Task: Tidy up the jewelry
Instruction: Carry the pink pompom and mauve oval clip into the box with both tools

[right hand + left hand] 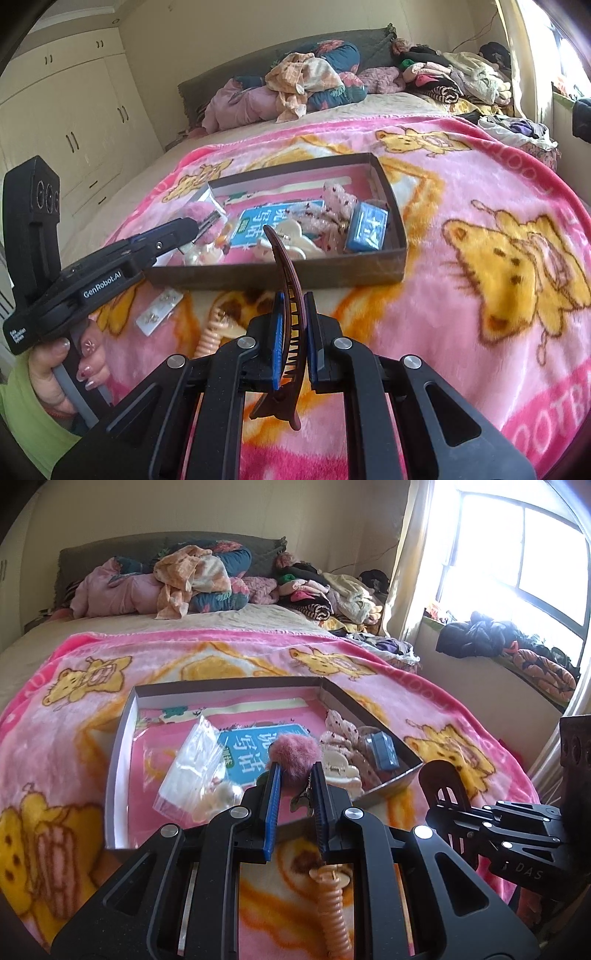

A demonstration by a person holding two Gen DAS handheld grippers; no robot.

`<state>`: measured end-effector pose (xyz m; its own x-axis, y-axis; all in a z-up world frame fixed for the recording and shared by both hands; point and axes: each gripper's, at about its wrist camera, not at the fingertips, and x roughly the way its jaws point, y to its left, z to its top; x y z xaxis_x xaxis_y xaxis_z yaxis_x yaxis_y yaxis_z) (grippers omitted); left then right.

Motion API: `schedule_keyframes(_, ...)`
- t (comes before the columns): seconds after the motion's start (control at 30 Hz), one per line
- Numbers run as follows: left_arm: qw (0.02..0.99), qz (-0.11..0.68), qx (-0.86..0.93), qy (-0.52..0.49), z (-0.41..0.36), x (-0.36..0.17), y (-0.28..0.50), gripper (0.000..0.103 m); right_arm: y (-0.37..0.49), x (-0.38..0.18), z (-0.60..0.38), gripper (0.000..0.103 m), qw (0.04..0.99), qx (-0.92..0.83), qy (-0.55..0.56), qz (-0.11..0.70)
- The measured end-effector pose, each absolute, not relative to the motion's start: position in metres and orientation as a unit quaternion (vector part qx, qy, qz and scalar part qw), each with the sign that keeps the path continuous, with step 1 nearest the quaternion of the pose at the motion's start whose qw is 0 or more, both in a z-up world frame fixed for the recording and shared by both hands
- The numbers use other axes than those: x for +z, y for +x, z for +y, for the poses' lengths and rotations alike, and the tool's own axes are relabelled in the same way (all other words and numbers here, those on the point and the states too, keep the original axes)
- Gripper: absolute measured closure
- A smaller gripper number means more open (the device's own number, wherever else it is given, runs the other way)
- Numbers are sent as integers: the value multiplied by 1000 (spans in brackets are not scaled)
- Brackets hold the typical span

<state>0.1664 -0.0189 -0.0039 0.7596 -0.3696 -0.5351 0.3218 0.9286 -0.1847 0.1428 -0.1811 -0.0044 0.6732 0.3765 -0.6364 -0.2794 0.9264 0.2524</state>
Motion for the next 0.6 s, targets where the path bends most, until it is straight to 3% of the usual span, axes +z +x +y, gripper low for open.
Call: schedule_keyframes(0.6,934,299,-186,-56,-22,-8,197,93,187,11,-188,93,919,163,65,354)
